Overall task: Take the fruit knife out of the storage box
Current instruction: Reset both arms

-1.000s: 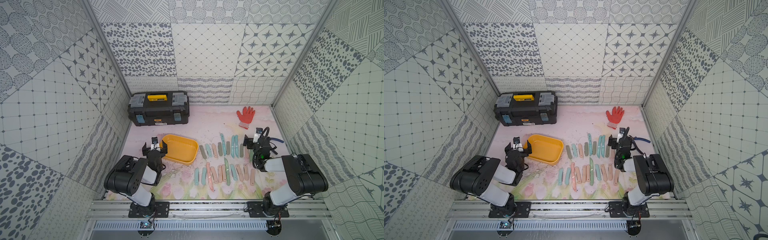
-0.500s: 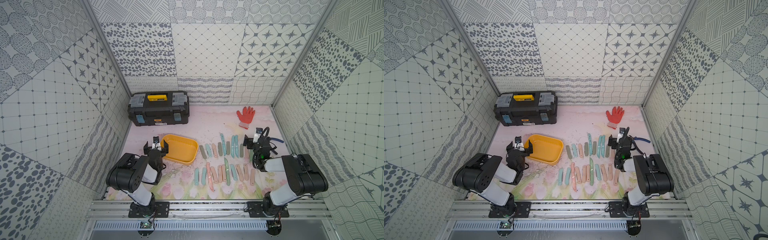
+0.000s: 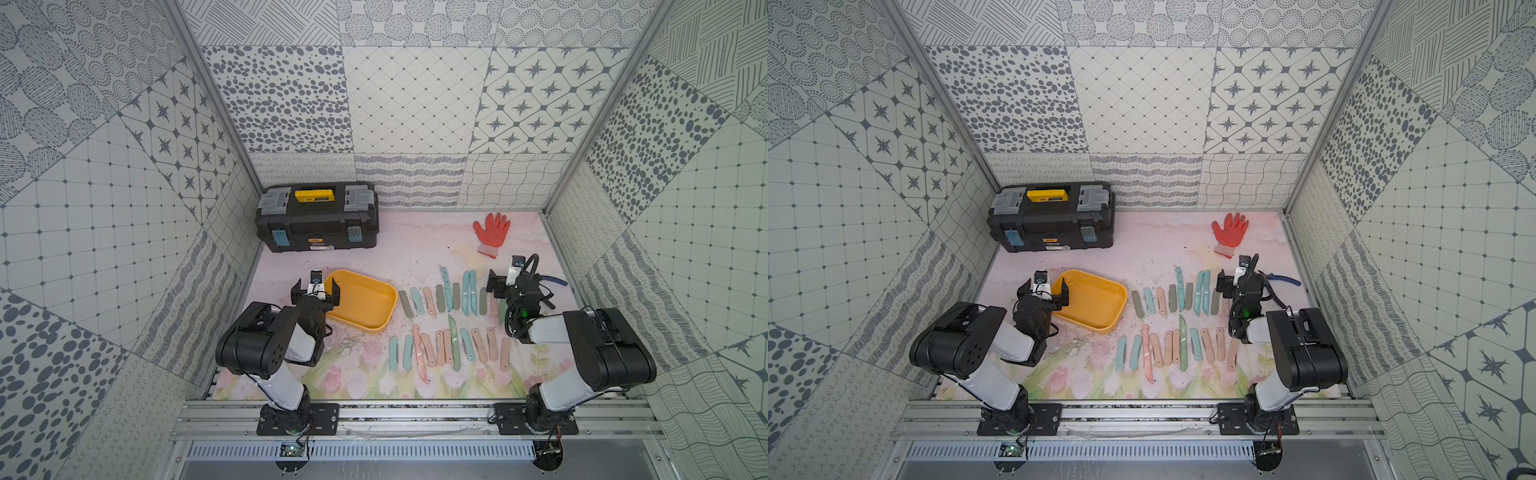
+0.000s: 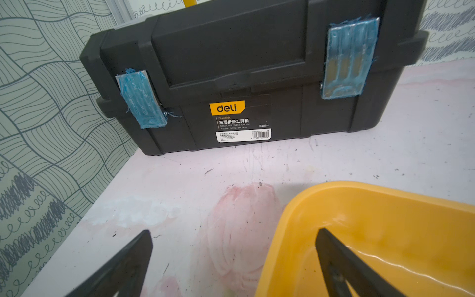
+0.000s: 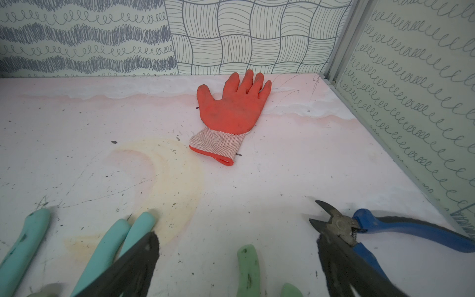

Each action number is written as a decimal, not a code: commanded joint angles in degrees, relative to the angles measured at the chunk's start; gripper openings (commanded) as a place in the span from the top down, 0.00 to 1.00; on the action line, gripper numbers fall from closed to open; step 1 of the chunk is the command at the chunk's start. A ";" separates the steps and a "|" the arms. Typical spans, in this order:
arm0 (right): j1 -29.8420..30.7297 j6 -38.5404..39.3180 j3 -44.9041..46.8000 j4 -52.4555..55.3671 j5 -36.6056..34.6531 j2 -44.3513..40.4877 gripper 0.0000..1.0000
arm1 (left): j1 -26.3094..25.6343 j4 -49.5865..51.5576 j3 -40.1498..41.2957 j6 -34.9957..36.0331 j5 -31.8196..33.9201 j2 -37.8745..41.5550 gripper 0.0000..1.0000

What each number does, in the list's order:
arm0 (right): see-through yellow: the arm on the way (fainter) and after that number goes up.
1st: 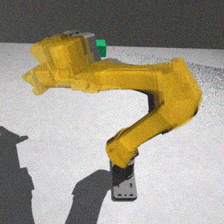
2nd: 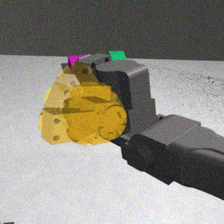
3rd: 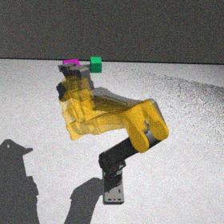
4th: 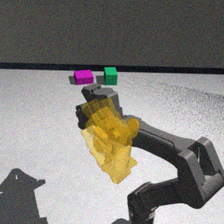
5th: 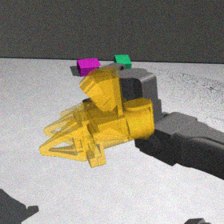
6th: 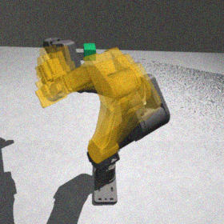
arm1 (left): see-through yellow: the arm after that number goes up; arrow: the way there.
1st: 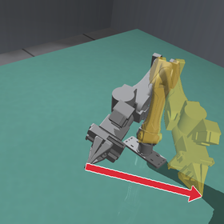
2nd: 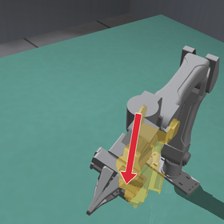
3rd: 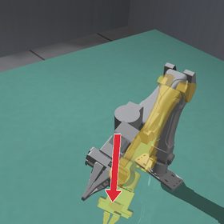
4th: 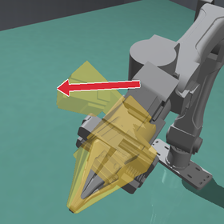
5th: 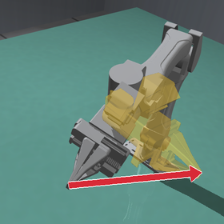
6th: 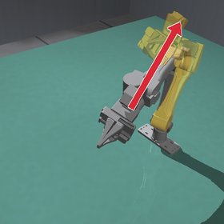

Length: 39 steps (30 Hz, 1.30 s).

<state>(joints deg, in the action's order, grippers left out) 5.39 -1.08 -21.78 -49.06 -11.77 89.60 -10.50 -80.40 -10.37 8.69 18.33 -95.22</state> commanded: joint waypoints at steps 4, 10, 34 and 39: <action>-0.11 -0.56 -0.63 -1.38 0.52 -0.50 0.02 | 0.22 -0.63 -0.31 1.06 -1.63 -0.25 0.01; -0.11 -0.53 -0.59 -1.33 0.46 -0.51 0.02 | 0.19 -0.63 -0.35 1.05 -1.63 -0.38 0.01; -2.84 0.03 -1.90 1.29 10.63 -0.50 0.02 | 5.13 18.68 -7.13 -2.12 -10.82 4.24 0.01; -2.84 -0.05 -2.01 1.37 10.64 -0.55 0.02 | 5.26 21.78 -8.93 -3.45 -8.62 4.08 0.01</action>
<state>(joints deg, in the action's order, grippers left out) 2.83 -0.91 -22.72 -46.22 -1.45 89.60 -5.96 -65.12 -17.37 7.60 9.58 -91.44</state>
